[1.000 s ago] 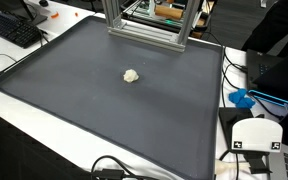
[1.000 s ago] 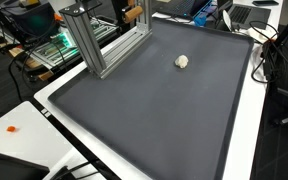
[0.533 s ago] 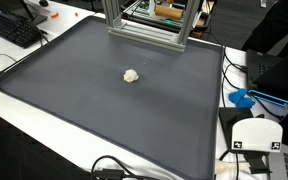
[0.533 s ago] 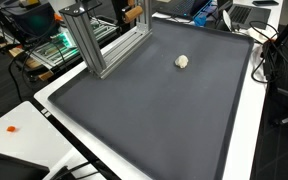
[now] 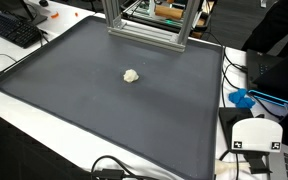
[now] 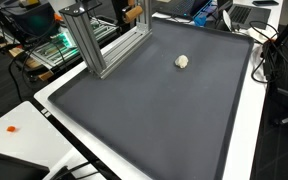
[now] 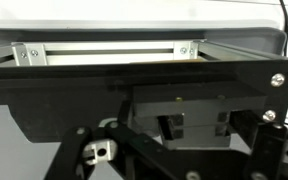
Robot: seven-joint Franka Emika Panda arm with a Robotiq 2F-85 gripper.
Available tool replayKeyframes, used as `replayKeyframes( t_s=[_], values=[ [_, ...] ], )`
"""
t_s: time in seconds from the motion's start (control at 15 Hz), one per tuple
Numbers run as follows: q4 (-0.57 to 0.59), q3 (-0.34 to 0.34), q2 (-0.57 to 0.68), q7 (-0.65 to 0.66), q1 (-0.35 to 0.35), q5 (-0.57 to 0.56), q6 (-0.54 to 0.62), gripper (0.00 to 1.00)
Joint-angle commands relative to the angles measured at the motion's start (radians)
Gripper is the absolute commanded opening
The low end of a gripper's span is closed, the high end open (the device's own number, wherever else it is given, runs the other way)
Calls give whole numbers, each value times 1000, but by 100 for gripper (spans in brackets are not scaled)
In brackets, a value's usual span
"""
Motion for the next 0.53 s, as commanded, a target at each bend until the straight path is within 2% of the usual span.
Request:
replayKeyframes(
  t_s=[0.0,0.4,0.47],
  values=[
    [-38,8,-29,3,-4,-4,8,100],
    [-50,6,-23,2,-5,0,27,99],
    [-50,6,-23,2,-6,0,29,94]
  ],
)
